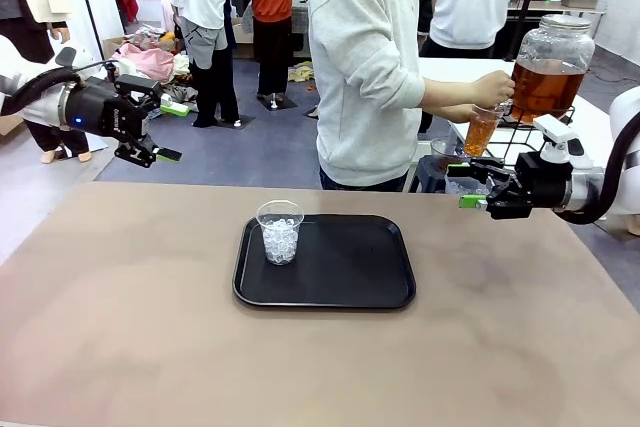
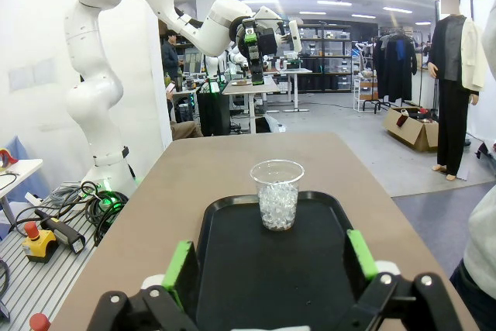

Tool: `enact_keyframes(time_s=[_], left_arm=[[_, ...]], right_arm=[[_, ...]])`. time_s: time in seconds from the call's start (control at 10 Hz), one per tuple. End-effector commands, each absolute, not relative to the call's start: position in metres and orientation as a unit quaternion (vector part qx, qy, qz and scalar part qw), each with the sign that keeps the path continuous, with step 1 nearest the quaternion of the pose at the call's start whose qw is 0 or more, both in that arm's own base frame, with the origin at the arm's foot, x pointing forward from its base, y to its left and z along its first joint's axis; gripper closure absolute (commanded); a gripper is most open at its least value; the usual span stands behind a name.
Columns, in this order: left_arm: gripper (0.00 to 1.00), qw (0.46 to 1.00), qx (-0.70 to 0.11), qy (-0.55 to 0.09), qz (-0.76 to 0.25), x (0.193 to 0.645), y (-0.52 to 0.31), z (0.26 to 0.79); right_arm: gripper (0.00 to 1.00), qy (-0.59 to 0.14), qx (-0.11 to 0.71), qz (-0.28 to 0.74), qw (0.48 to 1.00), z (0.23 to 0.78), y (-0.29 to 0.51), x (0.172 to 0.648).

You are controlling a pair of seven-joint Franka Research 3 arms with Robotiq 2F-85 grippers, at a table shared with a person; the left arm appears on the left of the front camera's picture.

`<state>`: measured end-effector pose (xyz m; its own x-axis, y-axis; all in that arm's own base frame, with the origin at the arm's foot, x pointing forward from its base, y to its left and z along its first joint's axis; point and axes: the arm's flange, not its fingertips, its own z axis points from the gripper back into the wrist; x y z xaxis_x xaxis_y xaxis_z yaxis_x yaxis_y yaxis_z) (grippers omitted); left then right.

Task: Pour the drink into the iced cup.
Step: Pick up the iced cup indicated by the human and present it to them.

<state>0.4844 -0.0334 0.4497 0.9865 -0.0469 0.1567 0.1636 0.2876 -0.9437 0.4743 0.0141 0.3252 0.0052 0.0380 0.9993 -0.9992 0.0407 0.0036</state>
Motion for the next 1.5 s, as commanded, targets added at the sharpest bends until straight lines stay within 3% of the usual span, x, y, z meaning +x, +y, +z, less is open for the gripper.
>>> enact_keyframes(time_s=[0.0, 1.4], left_arm=[[0.0, 0.802, -0.593, -0.049, -0.062, 0.4837, -0.0341, 0.4518], [0.0, 0.802, -0.593, -0.049, -0.062, 0.4837, -0.0341, 0.4518]], right_arm=[[0.0, -0.498, 0.482, 0.499, 0.521, 0.3281, 0.0151, 0.4761], [0.0, -0.498, 0.482, 0.499, 0.521, 0.3281, 0.0151, 0.4761]])
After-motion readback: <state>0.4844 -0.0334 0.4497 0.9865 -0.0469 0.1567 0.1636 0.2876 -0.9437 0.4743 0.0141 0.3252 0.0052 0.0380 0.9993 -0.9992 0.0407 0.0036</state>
